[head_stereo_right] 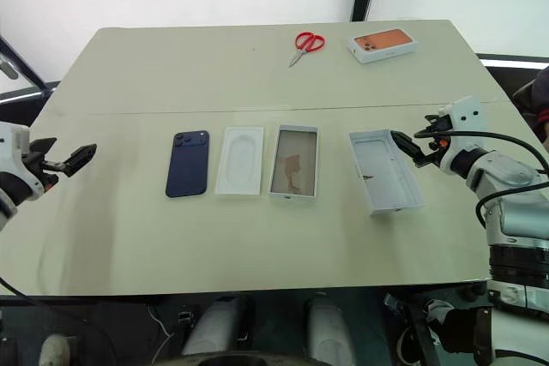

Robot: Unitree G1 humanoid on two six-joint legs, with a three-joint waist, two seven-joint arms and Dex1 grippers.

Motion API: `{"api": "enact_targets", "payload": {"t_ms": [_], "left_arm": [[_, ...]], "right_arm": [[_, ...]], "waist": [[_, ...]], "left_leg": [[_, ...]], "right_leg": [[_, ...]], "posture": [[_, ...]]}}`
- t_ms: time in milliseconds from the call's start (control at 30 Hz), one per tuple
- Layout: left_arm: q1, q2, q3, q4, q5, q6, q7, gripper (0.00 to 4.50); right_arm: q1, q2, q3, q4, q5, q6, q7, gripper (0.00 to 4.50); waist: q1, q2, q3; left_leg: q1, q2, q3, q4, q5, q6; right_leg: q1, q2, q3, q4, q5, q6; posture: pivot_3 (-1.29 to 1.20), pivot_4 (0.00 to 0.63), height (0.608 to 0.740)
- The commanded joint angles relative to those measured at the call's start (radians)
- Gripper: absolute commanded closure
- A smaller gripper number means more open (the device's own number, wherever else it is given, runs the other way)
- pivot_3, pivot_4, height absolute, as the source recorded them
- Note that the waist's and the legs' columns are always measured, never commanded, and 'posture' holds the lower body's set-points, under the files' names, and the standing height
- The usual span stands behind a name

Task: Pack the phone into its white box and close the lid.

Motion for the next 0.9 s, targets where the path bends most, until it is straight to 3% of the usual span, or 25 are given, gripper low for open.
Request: {"api": "enact_targets", "payload": {"t_ms": [33, 533, 700, 900], "left_arm": [[-0.008, 0.012, 0.010, -0.026, 0.001, -0.019, 0.004, 0.00], [-0.014, -0.031, -0.033, -0.097, -0.019, 0.005, 0.013, 0.00], [0.011, -0.083, -0.073, -0.194, -0.036, 0.051, 0.042, 0.00], [0.039, -0.127, -0.162, -0.397, -0.115, 0.194, 0.038, 0.00]], "right_arm": [[-0.001, 0.000, -0.021, -0.039, 0.015, 0.001, 0.003, 0.10], [0.042, -0.011, -0.023, -0.129, 0.061, 0.059, 0.052, 0.10], [0.047, -0.008, -0.017, -0.150, 0.086, 0.074, 0.093, 0.10], [0.021, 0.012, 0.094, -0.250, 0.098, 0.106, 0.166, 0.10]], "waist": [[-0.001, 0.000, 0.000], [0.001, 0.000, 0.000], [0.001, 0.000, 0.000], [-0.003, 0.000, 0.000]], "left_leg": [[0.000, 0.000, 0.000, 0.000, 0.000, 0.000], [0.000, 0.000, 0.000, 0.000, 0.000, 0.000], [0.000, 0.000, 0.000, 0.000, 0.000, 0.000], [0.000, 0.001, 0.000, 0.000, 0.000, 0.000]], "right_leg": [[0.000, 0.000, 0.000, 0.000, 0.000, 0.000], [0.000, 0.000, 0.000, 0.000, 0.000, 0.000], [0.000, 0.000, 0.000, 0.000, 0.000, 0.000], [0.000, 0.001, 0.000, 0.000, 0.000, 0.000]], "posture": [[0.00, 0.150, 0.740], [0.00, 0.150, 0.740], [0.00, 0.150, 0.740], [0.00, 0.150, 0.740]]}}
